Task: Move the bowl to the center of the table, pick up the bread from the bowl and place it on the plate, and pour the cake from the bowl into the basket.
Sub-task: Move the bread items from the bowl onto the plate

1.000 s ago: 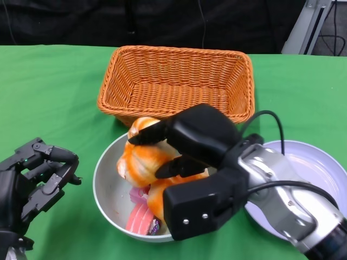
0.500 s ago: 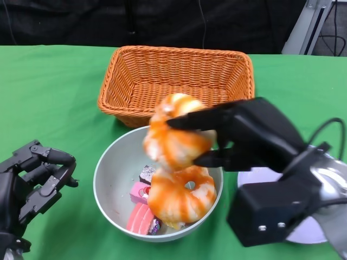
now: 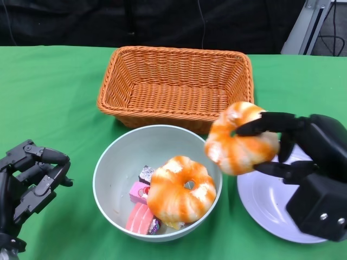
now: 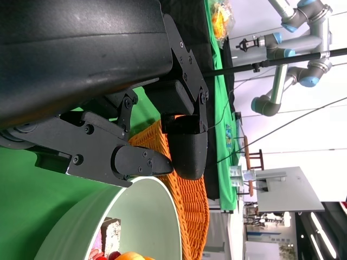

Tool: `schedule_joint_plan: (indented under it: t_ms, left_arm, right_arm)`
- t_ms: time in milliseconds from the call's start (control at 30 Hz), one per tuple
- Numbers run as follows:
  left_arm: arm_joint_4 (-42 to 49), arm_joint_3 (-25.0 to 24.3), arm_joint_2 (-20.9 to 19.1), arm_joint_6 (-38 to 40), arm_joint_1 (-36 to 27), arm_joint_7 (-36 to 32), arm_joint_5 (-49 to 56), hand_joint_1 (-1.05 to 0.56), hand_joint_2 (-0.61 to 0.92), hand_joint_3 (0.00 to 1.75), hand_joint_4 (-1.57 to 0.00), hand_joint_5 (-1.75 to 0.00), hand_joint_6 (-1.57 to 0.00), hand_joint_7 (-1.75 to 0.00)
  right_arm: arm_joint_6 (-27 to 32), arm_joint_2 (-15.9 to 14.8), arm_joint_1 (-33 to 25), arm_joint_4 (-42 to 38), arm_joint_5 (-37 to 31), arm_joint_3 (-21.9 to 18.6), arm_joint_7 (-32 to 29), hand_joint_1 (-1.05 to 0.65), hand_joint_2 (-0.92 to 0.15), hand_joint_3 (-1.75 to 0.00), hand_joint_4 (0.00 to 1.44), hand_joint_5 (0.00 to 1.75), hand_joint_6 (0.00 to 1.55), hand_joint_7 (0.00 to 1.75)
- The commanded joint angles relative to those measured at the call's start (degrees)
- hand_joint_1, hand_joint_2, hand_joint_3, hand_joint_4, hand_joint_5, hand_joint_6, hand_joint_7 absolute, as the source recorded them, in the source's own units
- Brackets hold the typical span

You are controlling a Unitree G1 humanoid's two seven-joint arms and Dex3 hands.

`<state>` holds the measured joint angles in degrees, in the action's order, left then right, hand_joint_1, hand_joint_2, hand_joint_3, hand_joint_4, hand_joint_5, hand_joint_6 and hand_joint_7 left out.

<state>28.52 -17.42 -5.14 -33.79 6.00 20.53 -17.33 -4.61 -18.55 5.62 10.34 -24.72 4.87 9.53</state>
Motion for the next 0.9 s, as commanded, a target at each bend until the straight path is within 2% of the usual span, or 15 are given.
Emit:
schedule_joint_plan:
  t_ms: [33,367,400,567,700,900]
  left_arm:
    - [0.99,-0.65,-1.69,0.33,0.68,-0.01,-0.49,-0.11,0.92,0.3,-0.8,-1.47,-0.88,-0.97]
    - [1.87,-0.68,-2.59,0.02,0.89,0.0,-0.38,-0.14,0.92,0.28,-0.78,-1.49,-0.88,-0.96]
    - [1.62,-0.66,-2.56,0.25,0.8,-0.13,-0.4,-0.14,0.92,0.27,-0.78,-1.48,-0.88,-0.96]
    - [1.16,-0.62,-2.55,0.52,0.6,-0.43,-0.22,-0.14,0.92,0.26,-0.79,-1.48,-0.88,-0.95]
    - [0.61,-0.57,-2.67,0.59,0.31,-0.38,-0.09,-0.16,0.92,0.24,-0.79,-1.48,-0.88,-0.96]
    - [0.63,-0.73,-2.94,0.62,0.09,0.45,-0.79,-0.13,0.92,0.28,-0.77,-1.5,-0.87,-0.97]
  right_arm:
    - [-0.11,-1.41,-1.41,-3.38,1.31,-1.78,-0.76,-0.03,-0.78,-0.55,0.76,1.53,0.82,0.95]
    - [-0.99,-0.95,-2.02,-12.7,2.23,-1.6,-2.14,-0.01,-0.87,-0.37,0.75,1.6,0.82,0.91]
    - [-1.24,-1.0,-2.03,-13.25,2.31,-1.47,-2.2,-0.02,-0.88,-0.35,0.76,1.57,0.83,0.89]
    - [-0.94,-0.99,-2.34,-13.72,2.2,-0.59,-1.88,-0.01,-0.9,-0.31,0.77,1.54,0.84,0.85]
    - [0.18,0.19,-2.46,-14.8,1.98,0.82,-2.34,-0.02,-0.91,-0.3,0.76,1.57,0.86,0.87]
    - [0.65,0.09,-1.89,-16.34,0.4,2.61,-3.26,-0.04,-0.91,-0.26,0.72,1.58,0.85,0.88]
